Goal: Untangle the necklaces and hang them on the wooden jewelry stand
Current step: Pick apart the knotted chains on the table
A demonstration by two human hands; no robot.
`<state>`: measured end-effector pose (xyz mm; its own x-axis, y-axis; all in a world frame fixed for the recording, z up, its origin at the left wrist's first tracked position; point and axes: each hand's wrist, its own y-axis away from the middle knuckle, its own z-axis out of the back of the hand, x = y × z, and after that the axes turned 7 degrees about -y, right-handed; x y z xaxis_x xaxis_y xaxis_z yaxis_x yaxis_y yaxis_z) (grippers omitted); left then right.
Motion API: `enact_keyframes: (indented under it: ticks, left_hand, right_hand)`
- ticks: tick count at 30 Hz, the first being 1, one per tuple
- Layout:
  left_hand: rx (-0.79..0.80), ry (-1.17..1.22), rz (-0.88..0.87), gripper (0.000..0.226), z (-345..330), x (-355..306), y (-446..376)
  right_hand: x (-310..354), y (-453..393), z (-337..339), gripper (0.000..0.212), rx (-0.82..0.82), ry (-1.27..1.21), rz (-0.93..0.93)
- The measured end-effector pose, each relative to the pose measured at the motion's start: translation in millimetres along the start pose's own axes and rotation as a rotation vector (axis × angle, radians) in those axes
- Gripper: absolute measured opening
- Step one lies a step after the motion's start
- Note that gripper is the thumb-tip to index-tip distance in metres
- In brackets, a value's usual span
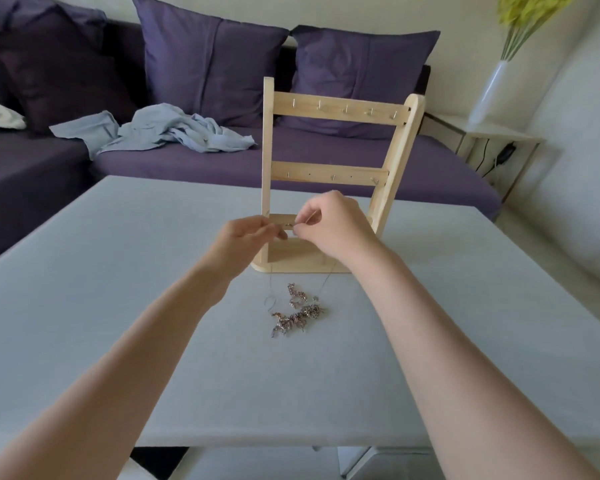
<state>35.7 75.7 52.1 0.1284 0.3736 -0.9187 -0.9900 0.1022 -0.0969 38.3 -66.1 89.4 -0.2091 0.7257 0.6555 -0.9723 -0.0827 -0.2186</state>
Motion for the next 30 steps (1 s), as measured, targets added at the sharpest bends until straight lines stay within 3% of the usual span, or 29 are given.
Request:
enact_keyframes:
  ticks: [3, 8, 12, 18, 24, 27, 30]
  left_hand:
    - [-0.040, 0.041, -0.018, 0.028, 7.1, -14.7, -9.0]
    - [-0.077, 0.142, -0.081, 0.029, 23.8, -40.5, -21.1]
    - [-0.140, 0.178, -0.105, 0.028, 34.3, -59.7, -34.4]
    - [-0.185, 0.200, -0.082, 0.031, 34.2, -71.3, -52.3]
    - [-0.187, 0.210, -0.053, 0.030, 30.9, -67.5, -67.3]
    - [-0.197, 0.210, -0.031, 0.030, 29.8, -63.2, -72.1]
    - [-0.214, 0.204, -0.016, 0.031, 28.8, -57.5, -75.2]
  right_hand:
    - [11.1, -8.3, 12.1, 0.008, 0.013, 0.002, 0.003]
    - [31.5, -25.2, 39.9, 0.012, 0.078, -0.234, -0.015]
    - [42.8, -48.9, 46.5, 0.007, -0.076, -0.396, 0.049]
    - [59.7, -80.6, 50.0, 0.009, -0.350, -0.347, 0.155]
    - [54.3, -104.5, 48.5, 0.010, -0.405, -0.057, 0.149]
    - [51.1, -104.4, 41.6, 0.014, -0.432, 0.235, 0.255]
    - [43.9, -98.9, 39.4, 0.016, -0.474, 0.375, 0.403]
